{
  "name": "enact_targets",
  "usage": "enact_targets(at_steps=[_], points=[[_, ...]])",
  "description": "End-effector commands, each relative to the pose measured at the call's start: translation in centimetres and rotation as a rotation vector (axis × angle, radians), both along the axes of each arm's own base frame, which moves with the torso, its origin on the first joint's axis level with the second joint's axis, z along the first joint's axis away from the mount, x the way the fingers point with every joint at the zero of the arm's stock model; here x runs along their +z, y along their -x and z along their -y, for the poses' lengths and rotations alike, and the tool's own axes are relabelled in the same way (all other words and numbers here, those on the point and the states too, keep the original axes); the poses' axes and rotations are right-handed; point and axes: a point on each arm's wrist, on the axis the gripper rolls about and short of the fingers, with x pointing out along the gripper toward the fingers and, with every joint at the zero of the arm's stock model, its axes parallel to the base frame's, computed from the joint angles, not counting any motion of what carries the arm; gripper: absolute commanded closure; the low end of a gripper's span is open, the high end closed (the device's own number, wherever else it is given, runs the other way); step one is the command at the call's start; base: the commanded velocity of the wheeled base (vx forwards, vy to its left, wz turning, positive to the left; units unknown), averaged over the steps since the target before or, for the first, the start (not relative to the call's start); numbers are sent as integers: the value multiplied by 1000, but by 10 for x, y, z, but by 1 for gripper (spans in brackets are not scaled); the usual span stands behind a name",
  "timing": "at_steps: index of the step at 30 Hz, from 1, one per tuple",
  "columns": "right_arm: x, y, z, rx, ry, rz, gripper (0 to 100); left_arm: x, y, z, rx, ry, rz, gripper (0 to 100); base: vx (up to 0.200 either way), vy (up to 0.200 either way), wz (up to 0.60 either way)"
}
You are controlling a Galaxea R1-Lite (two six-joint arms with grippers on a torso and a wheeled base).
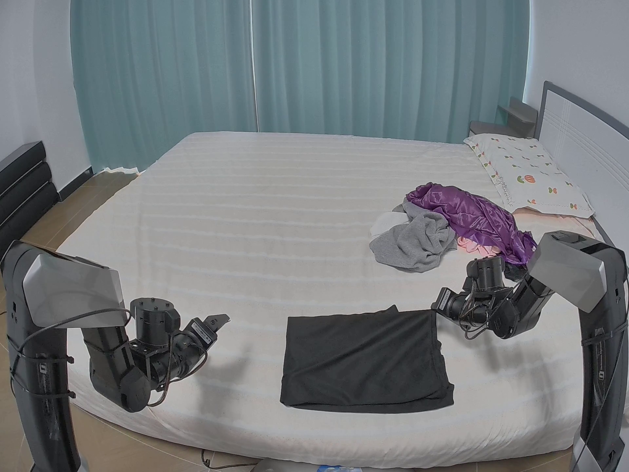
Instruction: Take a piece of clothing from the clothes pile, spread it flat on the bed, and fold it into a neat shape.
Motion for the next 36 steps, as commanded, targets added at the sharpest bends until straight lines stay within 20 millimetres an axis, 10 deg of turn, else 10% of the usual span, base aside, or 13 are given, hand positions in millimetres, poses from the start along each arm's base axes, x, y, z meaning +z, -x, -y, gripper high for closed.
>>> enact_targets(at_steps=[1, 17, 36], points=[[2, -6, 6, -36, -29, 7, 100, -8, -11, 12, -9, -35, 18, 0, 0, 0, 0], [3, -10, 5, -65, -113, -12, 100, -9, -83, 108, -212, -63, 47, 0, 0, 0, 0], [0, -5, -2, -67, -132, -32, 100, -31, -112, 138, -292, -187, -17, 0, 0, 0, 0]])
